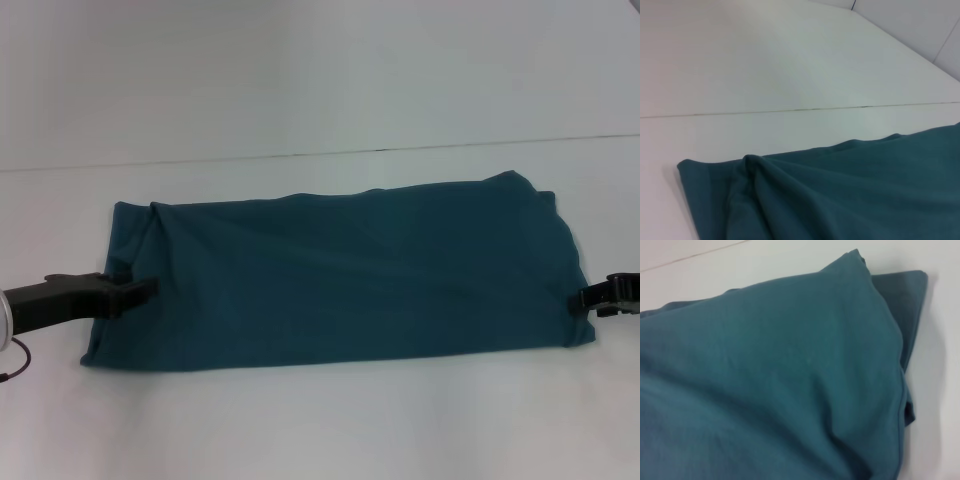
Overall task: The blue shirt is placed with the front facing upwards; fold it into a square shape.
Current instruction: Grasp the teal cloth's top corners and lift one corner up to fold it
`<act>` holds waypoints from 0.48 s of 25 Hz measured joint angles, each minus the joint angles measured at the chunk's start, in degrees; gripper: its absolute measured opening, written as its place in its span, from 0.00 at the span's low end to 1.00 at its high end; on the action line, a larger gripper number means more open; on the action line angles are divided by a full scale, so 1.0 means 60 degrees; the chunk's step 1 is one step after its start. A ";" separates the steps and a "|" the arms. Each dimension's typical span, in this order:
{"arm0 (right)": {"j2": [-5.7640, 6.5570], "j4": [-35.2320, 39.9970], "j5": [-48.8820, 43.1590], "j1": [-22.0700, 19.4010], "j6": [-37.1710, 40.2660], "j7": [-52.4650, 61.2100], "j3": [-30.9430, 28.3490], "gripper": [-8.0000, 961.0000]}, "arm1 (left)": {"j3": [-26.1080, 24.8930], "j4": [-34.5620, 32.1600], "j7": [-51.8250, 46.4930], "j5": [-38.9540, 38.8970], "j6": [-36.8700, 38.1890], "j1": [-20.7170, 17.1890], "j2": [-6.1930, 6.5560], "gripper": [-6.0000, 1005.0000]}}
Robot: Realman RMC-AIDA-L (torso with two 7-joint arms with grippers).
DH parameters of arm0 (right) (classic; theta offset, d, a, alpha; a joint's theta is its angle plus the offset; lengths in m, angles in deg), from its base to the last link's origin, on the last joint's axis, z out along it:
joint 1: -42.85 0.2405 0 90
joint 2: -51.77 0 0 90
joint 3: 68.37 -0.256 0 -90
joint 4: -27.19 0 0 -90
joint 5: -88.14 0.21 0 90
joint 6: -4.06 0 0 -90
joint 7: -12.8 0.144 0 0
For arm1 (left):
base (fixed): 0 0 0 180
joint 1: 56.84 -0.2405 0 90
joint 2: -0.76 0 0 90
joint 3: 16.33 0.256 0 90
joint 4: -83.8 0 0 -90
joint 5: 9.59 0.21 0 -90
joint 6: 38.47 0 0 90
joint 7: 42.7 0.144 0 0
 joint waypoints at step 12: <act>-0.0032 -0.0154 -0.0034 0.0004 -0.0161 0.0010 0.0056 0.20 | 0.0000 0.0000 0.0012 -0.0004 0.0000 -0.0017 0.0000 0.40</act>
